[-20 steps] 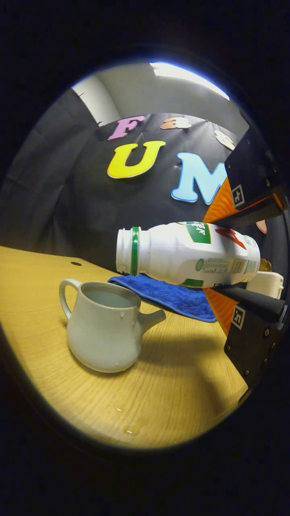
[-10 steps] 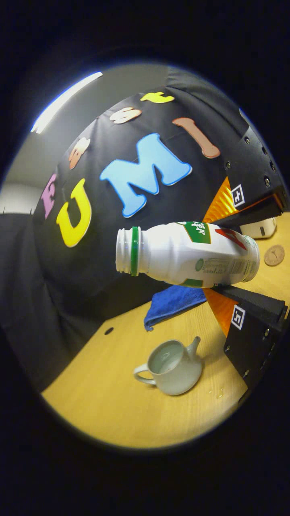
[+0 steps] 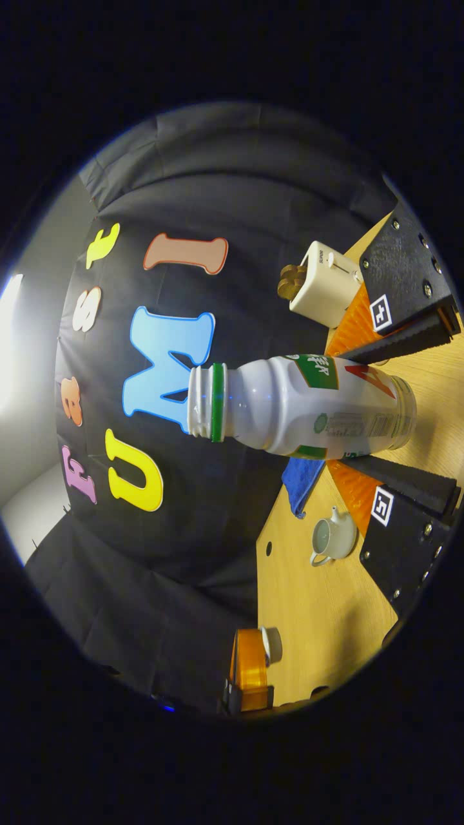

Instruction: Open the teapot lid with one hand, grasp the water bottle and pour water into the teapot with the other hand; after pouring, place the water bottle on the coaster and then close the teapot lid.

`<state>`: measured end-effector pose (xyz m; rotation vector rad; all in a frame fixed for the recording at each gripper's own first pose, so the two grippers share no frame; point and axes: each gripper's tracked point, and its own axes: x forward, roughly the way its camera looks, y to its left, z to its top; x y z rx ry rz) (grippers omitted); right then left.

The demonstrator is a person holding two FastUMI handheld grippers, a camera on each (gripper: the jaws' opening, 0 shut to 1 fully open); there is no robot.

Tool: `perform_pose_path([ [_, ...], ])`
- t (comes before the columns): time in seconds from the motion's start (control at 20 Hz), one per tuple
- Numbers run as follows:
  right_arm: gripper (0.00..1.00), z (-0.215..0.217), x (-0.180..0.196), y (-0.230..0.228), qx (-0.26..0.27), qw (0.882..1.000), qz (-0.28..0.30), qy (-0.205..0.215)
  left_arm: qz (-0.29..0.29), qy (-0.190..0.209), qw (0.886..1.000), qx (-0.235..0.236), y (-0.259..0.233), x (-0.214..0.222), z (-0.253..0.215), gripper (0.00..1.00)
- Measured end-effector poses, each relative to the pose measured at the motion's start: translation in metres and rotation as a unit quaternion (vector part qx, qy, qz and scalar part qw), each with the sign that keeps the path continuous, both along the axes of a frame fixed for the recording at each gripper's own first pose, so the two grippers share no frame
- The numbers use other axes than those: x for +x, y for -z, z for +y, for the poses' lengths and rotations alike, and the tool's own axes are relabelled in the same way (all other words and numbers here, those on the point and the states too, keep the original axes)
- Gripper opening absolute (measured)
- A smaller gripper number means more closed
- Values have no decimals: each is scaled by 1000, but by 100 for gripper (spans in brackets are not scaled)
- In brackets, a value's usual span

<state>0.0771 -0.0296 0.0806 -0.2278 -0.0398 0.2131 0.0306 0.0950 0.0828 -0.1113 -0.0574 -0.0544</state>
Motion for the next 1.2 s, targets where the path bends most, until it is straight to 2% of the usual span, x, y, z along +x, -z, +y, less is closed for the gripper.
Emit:
perform_pose_path([
  [0.2, 72, -24, -22, 8, 13, 1000, 9, 8, 5, 5, 1000, 10, 6, 60, -8, 19],
  [0.4, 72, -42, -27, 22, 38, 999, 24, 19, 33, 3, 999, 11, 34, 101, -12, 19],
  [0.45, 72, -45, -27, 24, 46, 998, 27, 21, 38, 2, 999, 11, 39, 108, -12, 19],
  [0.5, 72, -47, -26, 27, 53, 998, 32, 22, 45, -2, 999, 12, 46, 114, -10, 15],
  [0.55, 72, -50, -26, 31, 61, 997, 36, 22, 49, -3, 999, 16, 51, 120, -9, 19],
  [0.75, 72, -53, -23, 41, 81, 995, 52, 23, 64, -3, 998, 18, 67, 143, -9, 19],
  [1.2, 72, -67, -22, 38, 75, 996, 43, 39, 87, -5, 996, 27, 93, 160, -11, 19],
])
